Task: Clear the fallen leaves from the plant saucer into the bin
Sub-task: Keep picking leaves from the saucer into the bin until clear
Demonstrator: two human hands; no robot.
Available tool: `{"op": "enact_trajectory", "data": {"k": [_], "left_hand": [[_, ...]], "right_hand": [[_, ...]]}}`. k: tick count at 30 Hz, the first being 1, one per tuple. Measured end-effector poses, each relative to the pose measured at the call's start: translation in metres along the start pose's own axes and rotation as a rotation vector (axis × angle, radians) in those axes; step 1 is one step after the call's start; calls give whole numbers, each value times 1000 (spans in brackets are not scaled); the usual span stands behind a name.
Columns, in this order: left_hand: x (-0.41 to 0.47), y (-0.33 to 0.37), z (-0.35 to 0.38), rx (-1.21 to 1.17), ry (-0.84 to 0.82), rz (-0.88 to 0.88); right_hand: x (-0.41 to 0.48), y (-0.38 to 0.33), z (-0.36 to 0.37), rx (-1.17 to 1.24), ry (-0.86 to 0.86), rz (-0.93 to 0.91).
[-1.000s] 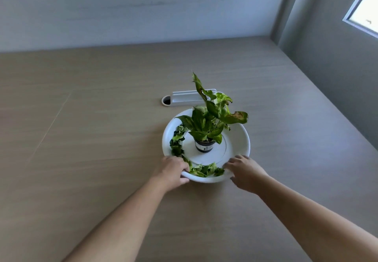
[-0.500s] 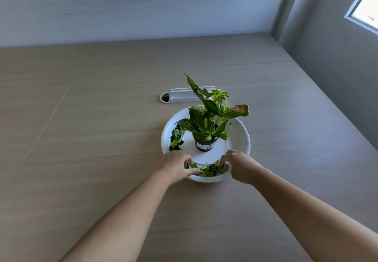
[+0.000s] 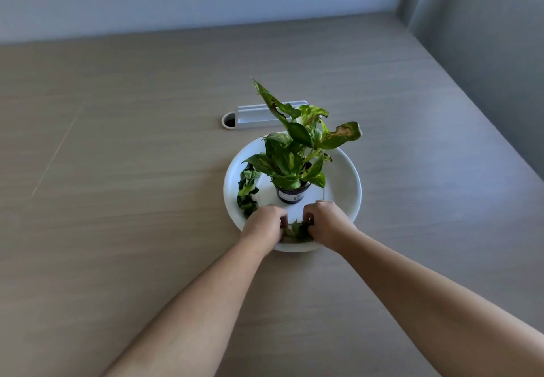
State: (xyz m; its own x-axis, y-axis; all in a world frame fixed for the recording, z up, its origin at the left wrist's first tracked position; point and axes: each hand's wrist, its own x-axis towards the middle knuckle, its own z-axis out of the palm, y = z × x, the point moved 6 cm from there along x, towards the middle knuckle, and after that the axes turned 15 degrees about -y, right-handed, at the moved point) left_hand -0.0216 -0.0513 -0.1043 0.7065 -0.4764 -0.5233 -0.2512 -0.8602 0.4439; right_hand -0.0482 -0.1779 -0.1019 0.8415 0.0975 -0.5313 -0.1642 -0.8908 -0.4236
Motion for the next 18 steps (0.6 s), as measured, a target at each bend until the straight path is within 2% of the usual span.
{"op": "enact_trajectory", "data": {"k": [12,18], "left_hand": [[-24,-24,-36,-396,181,-75],[-20,-10,-22,-540,114,-33]], "right_hand": [[-16,8,-33,443,170,117],[-42,34,-37,778,308,217]]}}
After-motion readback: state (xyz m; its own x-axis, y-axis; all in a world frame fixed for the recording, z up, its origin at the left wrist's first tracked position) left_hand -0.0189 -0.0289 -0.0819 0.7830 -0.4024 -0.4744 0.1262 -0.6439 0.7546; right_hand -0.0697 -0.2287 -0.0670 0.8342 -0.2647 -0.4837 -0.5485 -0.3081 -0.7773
